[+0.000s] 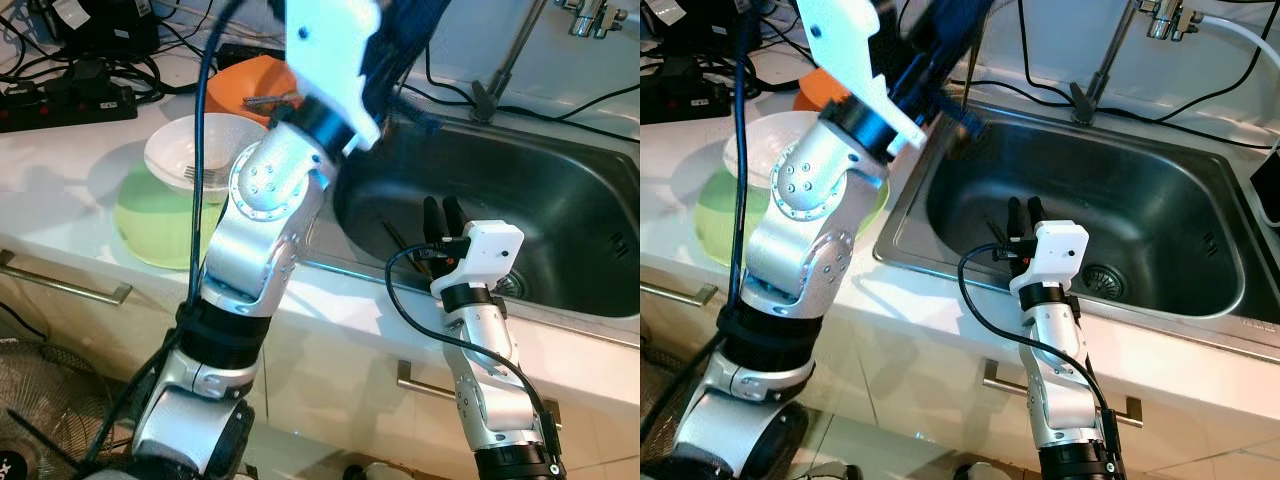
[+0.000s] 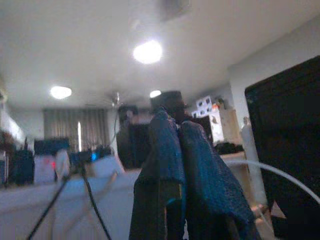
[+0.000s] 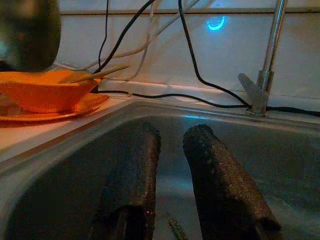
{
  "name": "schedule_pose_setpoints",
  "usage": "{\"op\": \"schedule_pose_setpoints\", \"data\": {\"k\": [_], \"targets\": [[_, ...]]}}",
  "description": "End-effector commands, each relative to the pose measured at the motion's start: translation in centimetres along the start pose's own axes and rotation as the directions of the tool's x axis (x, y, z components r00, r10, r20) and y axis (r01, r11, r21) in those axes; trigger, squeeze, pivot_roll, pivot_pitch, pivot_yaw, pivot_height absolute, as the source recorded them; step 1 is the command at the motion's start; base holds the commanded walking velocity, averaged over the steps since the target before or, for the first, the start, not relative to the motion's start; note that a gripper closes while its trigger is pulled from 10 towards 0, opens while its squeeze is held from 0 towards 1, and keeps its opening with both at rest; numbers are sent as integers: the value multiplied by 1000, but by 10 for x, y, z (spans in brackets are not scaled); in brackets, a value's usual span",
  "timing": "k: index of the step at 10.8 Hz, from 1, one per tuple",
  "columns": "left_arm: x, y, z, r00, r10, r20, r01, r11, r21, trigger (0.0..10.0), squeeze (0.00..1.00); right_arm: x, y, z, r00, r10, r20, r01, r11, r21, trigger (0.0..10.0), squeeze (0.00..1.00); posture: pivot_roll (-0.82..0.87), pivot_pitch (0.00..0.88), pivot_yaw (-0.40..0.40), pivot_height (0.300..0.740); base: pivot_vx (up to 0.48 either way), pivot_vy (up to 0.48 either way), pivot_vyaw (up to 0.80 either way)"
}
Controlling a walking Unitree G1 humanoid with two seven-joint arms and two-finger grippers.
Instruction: Kitchen organization
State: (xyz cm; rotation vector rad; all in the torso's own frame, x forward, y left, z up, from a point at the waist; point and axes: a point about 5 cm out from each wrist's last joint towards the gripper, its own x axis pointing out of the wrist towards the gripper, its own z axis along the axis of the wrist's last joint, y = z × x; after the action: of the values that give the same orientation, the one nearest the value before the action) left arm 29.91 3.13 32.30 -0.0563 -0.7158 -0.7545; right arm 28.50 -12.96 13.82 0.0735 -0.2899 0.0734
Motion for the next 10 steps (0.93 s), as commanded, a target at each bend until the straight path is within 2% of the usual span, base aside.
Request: {"op": "schedule_pose_setpoints", "data": {"k": [1,2,3,4,6,10], "targets": [[-4,1,-11,999,11,-44,-13,998,-62,10000,0,2,-1,0,1000,4,-10,-4,1000,4,10000,0,39,40,-68,740,0,0,0],[-9,4,-21,996,23,-80,-32,994,-103,10000,0,5,0,3,1000,15,-1,-15,1000,10,10000,0,36,44,-64,740,0,0,0],[-15,6,-30,993,43,-109,-60,987,-152,10000,0,8,1,7,1000,24,8,-24,1000,18,10000,710,36,44,-62,740,0,0,0],[-17,7,-34,991,56,-119,-77,981,-176,10000,0,10,1,10,1000,26,16,-27,999,23,10000,988,35,44,-62,740,0,0,0],[-20,9,-39,989,68,-131,-95,971,-217,10000,0,18,11,28,991,115,63,-120,989,82,10000,1000,32,37,-63,740,0,0,0],[-22,10,-42,987,63,-147,-94,971,-218,10000,0,25,21,49,964,245,106,-257,958,125,10000,1000,31,41,-60,740,0,0,0]]}}
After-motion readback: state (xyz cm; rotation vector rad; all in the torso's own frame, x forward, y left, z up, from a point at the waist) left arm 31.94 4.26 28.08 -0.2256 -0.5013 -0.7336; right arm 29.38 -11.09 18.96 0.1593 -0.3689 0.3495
